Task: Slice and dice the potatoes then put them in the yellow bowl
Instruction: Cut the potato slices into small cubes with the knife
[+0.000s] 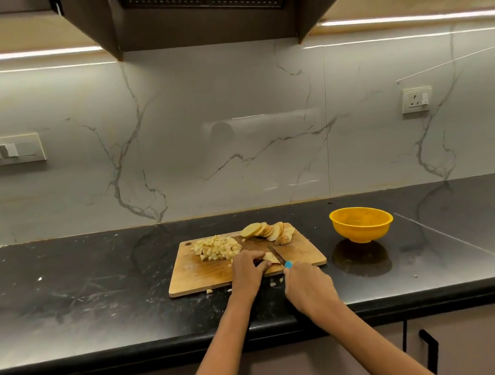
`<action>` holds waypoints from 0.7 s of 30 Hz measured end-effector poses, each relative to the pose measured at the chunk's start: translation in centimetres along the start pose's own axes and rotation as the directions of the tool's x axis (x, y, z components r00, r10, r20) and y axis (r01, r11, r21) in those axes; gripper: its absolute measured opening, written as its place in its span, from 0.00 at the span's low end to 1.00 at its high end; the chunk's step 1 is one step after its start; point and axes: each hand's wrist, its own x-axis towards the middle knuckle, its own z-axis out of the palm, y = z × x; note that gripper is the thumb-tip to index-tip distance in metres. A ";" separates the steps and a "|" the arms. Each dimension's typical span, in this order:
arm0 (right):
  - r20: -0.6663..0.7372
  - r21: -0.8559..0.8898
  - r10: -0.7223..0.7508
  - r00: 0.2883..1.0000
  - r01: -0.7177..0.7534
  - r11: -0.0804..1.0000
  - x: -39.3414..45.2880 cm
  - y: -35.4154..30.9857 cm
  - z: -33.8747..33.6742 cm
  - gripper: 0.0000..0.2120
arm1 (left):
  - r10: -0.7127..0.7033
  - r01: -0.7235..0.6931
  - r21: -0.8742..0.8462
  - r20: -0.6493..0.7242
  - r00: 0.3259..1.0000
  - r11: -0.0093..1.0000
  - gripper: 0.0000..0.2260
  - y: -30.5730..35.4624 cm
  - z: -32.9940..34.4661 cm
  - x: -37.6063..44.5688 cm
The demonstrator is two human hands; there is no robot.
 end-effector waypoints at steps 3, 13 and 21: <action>0.010 -0.001 0.003 1.000 -0.003 1.000 0.6 -0.3 0.3 0.14 | 0.011 -0.011 0.004 0.002 1.000 1.000 0.13 0.1 -0.1 0.0; 0.077 -0.141 -0.045 0.996 0.056 0.988 1.3 -0.7 0.4 0.14 | 0.068 -0.068 -0.008 0.013 0.998 0.998 0.09 0.9 -0.6 -0.2; 0.130 -0.296 -0.147 0.981 0.179 0.938 2.1 -1.1 0.2 0.14 | 0.102 -0.102 0.031 0.027 0.994 0.994 0.06 1.2 -0.8 -0.4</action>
